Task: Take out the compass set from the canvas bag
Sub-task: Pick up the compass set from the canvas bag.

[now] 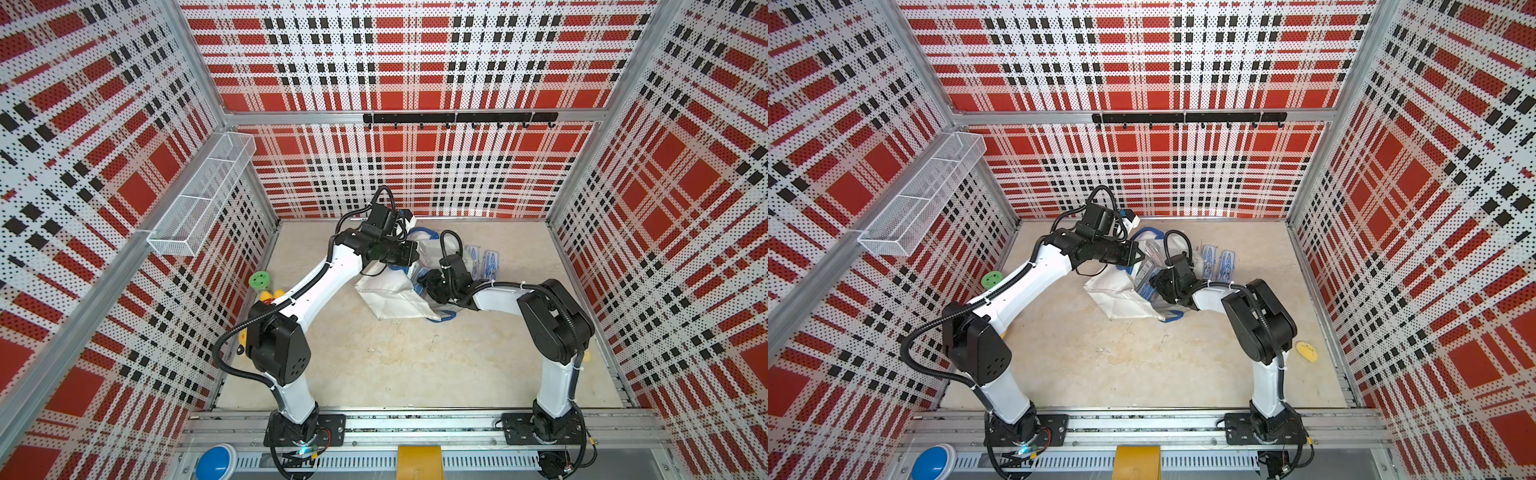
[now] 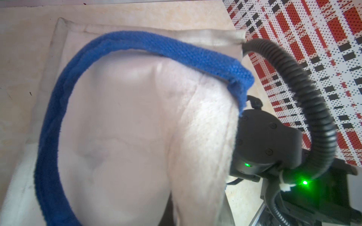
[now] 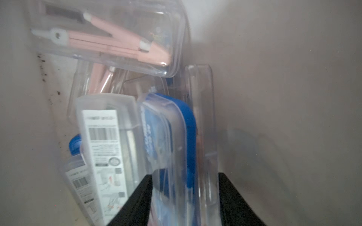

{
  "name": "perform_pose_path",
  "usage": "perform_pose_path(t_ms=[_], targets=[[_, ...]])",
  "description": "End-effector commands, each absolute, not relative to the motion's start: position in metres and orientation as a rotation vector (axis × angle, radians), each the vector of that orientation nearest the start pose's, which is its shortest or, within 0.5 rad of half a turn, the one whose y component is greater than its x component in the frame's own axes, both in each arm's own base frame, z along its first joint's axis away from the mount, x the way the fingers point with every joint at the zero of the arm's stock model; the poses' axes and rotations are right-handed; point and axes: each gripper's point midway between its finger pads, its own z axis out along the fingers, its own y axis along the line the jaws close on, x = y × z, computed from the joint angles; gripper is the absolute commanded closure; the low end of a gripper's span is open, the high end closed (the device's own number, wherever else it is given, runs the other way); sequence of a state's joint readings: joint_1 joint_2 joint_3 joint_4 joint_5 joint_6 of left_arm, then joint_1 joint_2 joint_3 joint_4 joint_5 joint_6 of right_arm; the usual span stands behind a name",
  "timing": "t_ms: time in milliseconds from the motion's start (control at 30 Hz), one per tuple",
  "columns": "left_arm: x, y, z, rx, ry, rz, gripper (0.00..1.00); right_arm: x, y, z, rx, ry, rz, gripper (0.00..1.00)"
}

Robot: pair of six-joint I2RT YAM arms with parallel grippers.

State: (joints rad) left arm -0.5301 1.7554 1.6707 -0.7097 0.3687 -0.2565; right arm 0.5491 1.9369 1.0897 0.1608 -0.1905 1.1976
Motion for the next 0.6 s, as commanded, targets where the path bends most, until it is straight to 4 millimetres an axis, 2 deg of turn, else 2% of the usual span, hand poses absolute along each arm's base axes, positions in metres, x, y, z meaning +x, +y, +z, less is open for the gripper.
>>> perform_pose_path(t_ms=[0, 200, 333, 567], targets=[[0.373, -0.318, 0.276, 0.594, 2.289, -0.928, 1.00, 0.428, 0.311, 0.081, 0.633, 2.319, 1.233, 0.58], [0.382, -0.307, 0.278, 0.547, 2.293, -0.927, 1.00, 0.428, 0.318, 0.111, 0.550, 2.249, 1.310, 0.73], [0.387, -0.298, 0.281, 0.515, 2.292, -0.917, 1.00, 0.422, 0.315, 0.129, 0.512, 2.222, 1.320, 0.76], [0.392, -0.286, 0.282, 0.488, 2.293, -0.893, 1.00, 0.409, 0.303, 0.173, 0.425, 2.176, 1.289, 0.78]])
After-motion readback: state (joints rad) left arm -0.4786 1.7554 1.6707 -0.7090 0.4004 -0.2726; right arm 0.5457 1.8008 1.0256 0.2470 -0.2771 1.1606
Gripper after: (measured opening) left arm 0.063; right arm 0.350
